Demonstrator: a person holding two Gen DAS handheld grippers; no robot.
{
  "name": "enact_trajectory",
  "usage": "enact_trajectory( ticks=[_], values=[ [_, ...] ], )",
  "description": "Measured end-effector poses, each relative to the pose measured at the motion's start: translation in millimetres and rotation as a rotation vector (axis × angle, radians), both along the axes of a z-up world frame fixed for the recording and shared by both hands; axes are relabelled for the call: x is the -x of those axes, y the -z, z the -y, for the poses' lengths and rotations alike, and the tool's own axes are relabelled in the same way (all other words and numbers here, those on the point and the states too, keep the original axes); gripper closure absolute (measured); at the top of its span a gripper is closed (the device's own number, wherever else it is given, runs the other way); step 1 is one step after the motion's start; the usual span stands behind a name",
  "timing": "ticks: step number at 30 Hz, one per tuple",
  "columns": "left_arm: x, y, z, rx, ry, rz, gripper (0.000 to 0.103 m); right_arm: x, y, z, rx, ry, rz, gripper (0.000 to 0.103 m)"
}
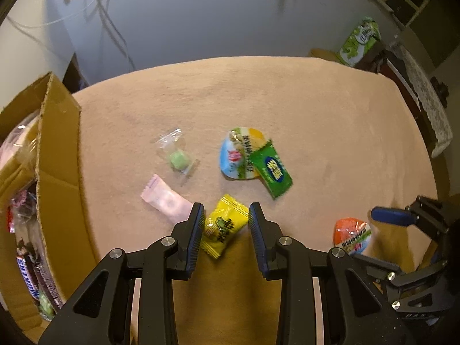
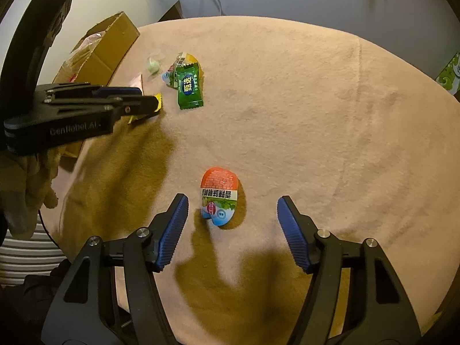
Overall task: Organize snacks
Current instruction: 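Grasp the yellow candy with the left tool while the right tool grasps the orange egg candy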
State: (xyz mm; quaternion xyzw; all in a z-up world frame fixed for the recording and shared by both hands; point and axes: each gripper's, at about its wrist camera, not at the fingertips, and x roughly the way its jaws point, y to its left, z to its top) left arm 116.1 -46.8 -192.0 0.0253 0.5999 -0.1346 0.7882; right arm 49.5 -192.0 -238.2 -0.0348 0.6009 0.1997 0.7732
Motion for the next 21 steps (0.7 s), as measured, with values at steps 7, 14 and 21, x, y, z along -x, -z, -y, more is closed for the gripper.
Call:
enact_trajectory(
  ticks=[7, 14, 21],
  values=[
    [15.8, 7.2, 17.3, -0.023, 0.095, -0.015, 0.072, -0.7, 3.2, 1.8, 0.003, -0.001, -0.008, 0.036],
    [13.7, 7.5, 25.9, -0.066, 0.074, 0.011, 0.084, -4.4, 9.4, -3.0, 0.019, -0.014, -0.014, 0.039],
    [19.8, 7.6, 25.7, -0.058, 0.044, 0.027, 0.086, -3.4, 7.0, -18.7, 0.08, -0.073, 0.009, 0.077]
  ],
)
